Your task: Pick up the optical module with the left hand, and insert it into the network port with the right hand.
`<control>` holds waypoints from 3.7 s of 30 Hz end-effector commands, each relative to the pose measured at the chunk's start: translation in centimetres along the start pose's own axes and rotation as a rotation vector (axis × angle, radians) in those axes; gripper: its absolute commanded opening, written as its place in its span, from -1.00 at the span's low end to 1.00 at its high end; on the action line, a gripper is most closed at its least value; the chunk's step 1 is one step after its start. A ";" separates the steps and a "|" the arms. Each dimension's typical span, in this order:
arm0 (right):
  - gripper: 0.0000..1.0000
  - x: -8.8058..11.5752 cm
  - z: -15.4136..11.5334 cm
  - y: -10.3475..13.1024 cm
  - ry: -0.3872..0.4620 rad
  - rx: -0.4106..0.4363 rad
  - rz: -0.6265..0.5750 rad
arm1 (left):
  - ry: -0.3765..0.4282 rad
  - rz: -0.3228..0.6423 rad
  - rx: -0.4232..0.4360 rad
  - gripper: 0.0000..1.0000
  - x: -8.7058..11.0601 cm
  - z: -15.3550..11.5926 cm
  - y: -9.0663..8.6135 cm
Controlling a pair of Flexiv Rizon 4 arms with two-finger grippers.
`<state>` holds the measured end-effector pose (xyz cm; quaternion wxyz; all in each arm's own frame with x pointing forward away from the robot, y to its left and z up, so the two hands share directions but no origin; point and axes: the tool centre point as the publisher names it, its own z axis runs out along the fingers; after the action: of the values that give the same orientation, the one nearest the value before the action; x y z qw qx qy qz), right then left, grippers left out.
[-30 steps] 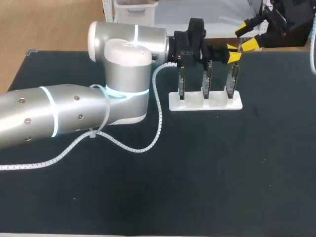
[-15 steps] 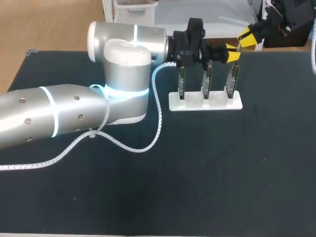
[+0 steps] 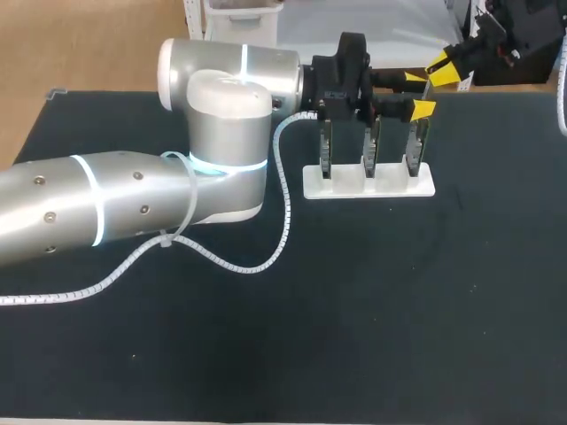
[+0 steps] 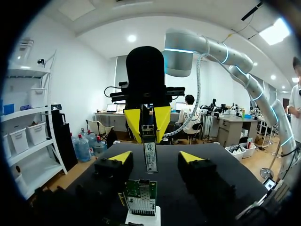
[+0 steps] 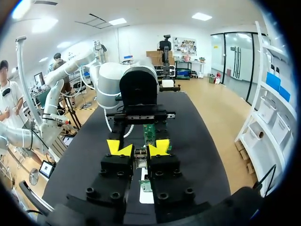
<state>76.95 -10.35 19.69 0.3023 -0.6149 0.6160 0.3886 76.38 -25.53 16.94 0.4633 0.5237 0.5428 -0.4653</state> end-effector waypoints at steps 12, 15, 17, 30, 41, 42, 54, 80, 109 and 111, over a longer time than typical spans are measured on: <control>-1.00 0.0 -0.2 0.0 0.003 0.005 -0.006 | 0.194 -0.007 -0.005 1.00 1.9 -1.5 0.2; -1.00 0.0 -0.3 0.0 0.003 0.007 -0.009 | 0.247 0.006 -0.009 1.00 2.4 -1.6 0.3; -1.00 0.0 -0.3 0.0 0.002 0.007 -0.010 | 0.289 0.010 -0.010 1.00 2.8 -1.6 0.4; -1.00 0.1 -0.5 0.1 0.003 0.010 -0.011 | 0.454 0.050 -0.011 1.00 4.1 -1.2 0.5; -1.00 0.1 -0.5 -0.1 0.000 0.008 -0.014 | 0.492 0.016 -0.021 1.00 4.8 -1.7 0.9; -1.00 0.1 -0.5 -0.1 -0.001 0.008 -0.014 | 0.492 0.016 -0.021 1.00 4.8 -1.7 0.9; -1.00 0.2 -0.6 -0.2 -0.004 0.008 -0.012 | 0.503 0.011 -0.006 1.00 5.0 -1.4 0.9; -1.00 0.8 0.2 -0.6 0.059 -0.016 -0.039 | 0.530 0.021 -0.001 1.00 5.1 -1.4 0.8; -1.00 2.3 1.1 -0.7 0.161 0.000 -0.050 | 0.530 0.021 -0.001 1.00 5.1 -1.4 0.8; -1.00 2.3 1.1 -0.7 0.157 0.001 -0.054 | 0.530 0.021 -0.001 1.00 5.1 -1.4 0.8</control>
<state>77.79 -10.75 17.12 0.2611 -0.6600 0.6203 0.3339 76.78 -23.31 11.99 0.3135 0.6317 0.6391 -0.3070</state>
